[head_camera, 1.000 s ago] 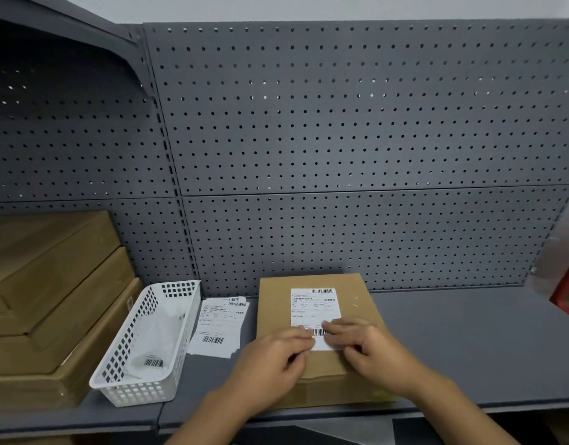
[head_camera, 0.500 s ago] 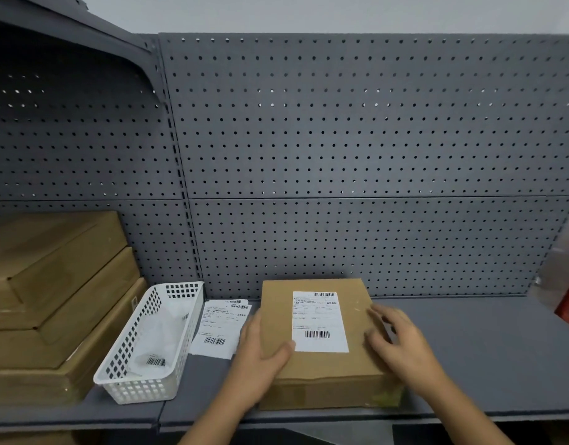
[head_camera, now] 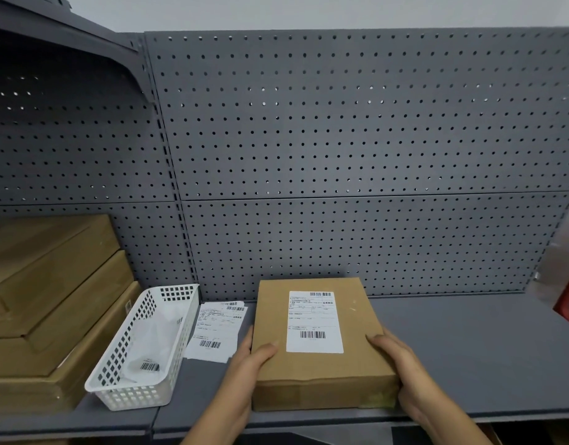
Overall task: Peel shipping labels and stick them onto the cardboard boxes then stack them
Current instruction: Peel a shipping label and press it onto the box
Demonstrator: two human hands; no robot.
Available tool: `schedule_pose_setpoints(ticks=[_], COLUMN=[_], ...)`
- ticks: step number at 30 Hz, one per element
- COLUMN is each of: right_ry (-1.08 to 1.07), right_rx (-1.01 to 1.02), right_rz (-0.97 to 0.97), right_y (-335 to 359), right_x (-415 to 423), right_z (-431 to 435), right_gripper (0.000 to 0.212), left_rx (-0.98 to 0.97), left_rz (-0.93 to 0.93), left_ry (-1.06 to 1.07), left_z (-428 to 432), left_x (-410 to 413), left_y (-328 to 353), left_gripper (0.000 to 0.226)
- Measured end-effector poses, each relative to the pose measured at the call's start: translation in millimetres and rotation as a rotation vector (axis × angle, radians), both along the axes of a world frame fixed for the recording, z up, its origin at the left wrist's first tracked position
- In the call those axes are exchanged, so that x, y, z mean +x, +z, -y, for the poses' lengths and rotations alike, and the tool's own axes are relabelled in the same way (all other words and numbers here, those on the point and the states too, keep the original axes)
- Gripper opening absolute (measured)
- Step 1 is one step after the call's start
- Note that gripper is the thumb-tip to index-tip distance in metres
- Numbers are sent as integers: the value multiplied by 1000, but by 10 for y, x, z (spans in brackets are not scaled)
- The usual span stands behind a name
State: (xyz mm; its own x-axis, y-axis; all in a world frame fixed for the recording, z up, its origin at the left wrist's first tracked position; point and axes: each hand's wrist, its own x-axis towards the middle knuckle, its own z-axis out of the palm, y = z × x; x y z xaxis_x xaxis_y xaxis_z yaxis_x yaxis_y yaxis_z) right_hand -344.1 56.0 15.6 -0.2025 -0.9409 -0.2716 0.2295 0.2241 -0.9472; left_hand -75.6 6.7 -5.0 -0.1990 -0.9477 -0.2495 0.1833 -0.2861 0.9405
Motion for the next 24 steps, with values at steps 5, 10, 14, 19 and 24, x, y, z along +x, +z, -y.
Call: schedule_pose_setpoints(ticks=[5, 10, 14, 19, 24], right_ry=[124, 64, 6, -3, -46], right_rx=[-34, -95, -28, -18, -63], right_rz=[-39, -79, -122, -92, -111], right_y=[-21, -38, -88, -91, 74], right_x=[-35, 20, 50, 55, -159], right_z=[-50, -134, -106, -134, -170], right_gripper=[60, 51, 31, 44, 50], left_rx=[3, 35, 55, 13, -84], left_rz=[66, 73, 23, 54, 91], left_ry=[3, -76, -75, -40, -31], left_z=[-13, 25, 37, -4, -45], left_x=[6, 65, 76, 7, -221], left_y=[23, 96, 91, 101, 236], left_gripper=[43, 41, 44, 40, 42])
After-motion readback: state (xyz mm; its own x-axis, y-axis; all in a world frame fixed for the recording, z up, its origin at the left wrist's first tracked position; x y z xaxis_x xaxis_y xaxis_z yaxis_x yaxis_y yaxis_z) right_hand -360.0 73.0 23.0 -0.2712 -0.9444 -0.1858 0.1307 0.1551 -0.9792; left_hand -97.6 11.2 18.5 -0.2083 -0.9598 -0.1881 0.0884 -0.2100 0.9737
